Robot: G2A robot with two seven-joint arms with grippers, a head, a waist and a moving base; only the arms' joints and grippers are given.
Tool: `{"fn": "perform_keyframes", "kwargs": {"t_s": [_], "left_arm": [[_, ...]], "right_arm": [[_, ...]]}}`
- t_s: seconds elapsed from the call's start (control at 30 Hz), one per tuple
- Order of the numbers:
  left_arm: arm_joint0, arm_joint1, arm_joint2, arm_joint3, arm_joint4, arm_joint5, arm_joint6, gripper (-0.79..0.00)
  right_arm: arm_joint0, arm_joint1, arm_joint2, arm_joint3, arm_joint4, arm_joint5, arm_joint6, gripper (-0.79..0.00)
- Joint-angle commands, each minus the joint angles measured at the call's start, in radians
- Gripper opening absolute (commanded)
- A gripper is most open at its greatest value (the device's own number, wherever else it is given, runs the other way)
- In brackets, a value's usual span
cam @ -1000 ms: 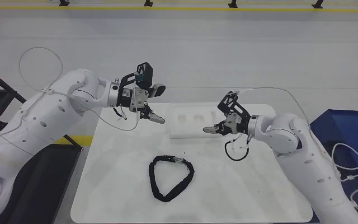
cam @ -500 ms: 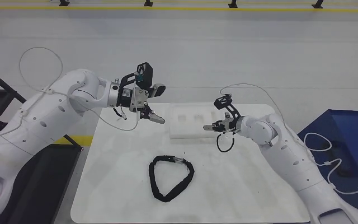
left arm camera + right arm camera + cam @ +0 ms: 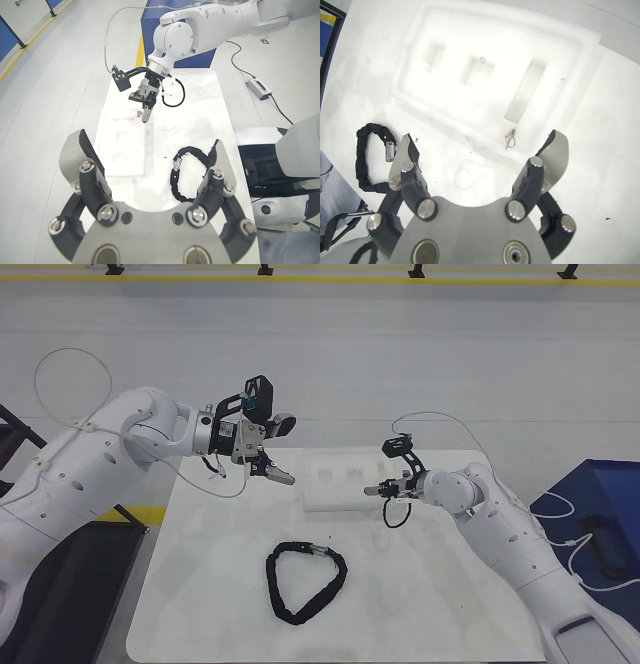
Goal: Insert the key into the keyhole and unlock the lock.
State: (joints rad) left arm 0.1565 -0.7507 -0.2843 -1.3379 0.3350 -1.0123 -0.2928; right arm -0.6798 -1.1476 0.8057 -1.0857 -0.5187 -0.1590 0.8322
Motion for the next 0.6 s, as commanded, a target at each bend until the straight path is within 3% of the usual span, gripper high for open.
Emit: {"fn": "perform_keyframes", "kwargs": {"t_s": [0.0, 0.57], "left_arm": [[0.000, 0.000, 0.000, 0.000, 0.000, 0.000, 0.000, 0.000], [0.000, 0.000, 0.000, 0.000, 0.000, 0.000, 0.000, 0.000]], "right_arm": [[0.000, 0.000, 0.000, 0.000, 0.000, 0.000, 0.000, 0.000], [0.018, -0.013, -0.017, 0.052, -0.005, -0.022, 0.044, 0.000]]}}
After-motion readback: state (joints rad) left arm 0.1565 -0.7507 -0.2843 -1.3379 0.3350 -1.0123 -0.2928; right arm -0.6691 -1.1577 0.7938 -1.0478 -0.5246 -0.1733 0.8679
